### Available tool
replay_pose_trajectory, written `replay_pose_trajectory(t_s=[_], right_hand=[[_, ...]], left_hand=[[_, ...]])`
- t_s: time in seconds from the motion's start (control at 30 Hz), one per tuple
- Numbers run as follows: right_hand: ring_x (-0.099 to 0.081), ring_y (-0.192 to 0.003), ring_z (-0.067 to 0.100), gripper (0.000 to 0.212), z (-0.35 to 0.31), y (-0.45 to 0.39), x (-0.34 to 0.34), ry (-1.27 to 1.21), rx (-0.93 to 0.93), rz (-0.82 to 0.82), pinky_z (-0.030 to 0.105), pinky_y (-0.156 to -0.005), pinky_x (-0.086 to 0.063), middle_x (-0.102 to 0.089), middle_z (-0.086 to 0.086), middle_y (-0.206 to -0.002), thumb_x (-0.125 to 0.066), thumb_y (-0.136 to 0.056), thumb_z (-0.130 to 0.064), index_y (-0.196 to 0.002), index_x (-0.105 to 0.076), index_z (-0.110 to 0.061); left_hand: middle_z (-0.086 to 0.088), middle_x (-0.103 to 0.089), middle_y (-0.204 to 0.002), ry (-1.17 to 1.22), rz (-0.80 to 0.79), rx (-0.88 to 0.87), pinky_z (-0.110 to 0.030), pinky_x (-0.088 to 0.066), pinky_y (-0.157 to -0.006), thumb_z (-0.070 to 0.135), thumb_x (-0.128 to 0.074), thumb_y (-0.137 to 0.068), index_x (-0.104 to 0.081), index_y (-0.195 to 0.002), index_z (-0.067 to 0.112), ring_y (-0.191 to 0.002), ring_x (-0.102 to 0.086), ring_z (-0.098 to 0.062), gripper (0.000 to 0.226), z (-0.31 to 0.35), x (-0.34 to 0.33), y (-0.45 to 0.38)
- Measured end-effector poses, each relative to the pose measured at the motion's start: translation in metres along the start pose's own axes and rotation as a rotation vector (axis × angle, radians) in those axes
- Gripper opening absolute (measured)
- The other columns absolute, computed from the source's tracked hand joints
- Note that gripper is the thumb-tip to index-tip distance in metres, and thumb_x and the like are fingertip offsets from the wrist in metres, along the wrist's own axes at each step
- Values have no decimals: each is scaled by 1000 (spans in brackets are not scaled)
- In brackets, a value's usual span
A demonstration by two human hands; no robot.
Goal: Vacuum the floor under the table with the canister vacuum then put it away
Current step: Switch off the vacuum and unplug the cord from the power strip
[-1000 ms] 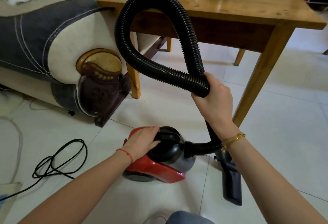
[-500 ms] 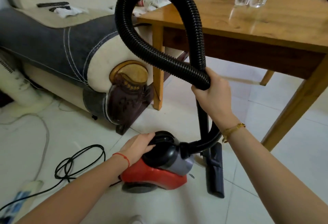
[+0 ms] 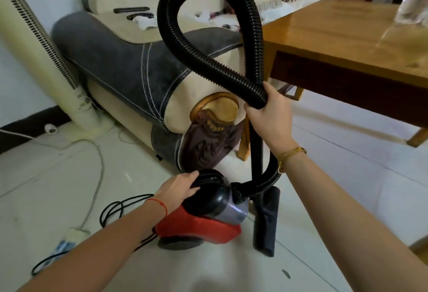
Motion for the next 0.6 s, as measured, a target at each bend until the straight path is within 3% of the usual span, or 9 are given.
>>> replay_pose_trajectory(t_s=[0.2, 0.33, 0.6], right_hand=[[-65, -92, 19, 45, 3, -23, -35, -18, 0, -37, 40, -75, -57, -69, -1, -100, -65, -76, -25, -120, -58, -20], [-62, -98, 19, 53, 4, -26, -57, -12, 13, -108, 28, -73, -51, -65, 0, -109, -67, -78, -23, -127, -51, -17], [-59, -102, 17, 77, 13, -26, -82, 8, 5, -208, 38, -83, -56, -59, -2, -112, -78, -66, -33, -131, -39, -19]], left_hand=[[-12, -60, -114, 2, -4, 36, -43, -51, -85, 37, -47, -97, -42, -130, 14, -101, -62, -30, 40, -14, -1, -16], [-11, -60, -110, -21, 4, 28, -43, -52, -82, 37, -46, -97, -42, -127, 15, -98, -62, -30, 38, -15, -4, -23], [-7, -60, -108, -95, 88, -18, -32, -47, -78, 35, -43, -99, -45, -118, 10, -97, -60, -23, 31, 1, -1, -25]])
Point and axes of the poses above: each hand's wrist, its own y-axis away from the middle knuckle, its own x-axis out of the back of the hand, z = x × y, the point moved 8 cm from there along -y, towards the middle knuckle
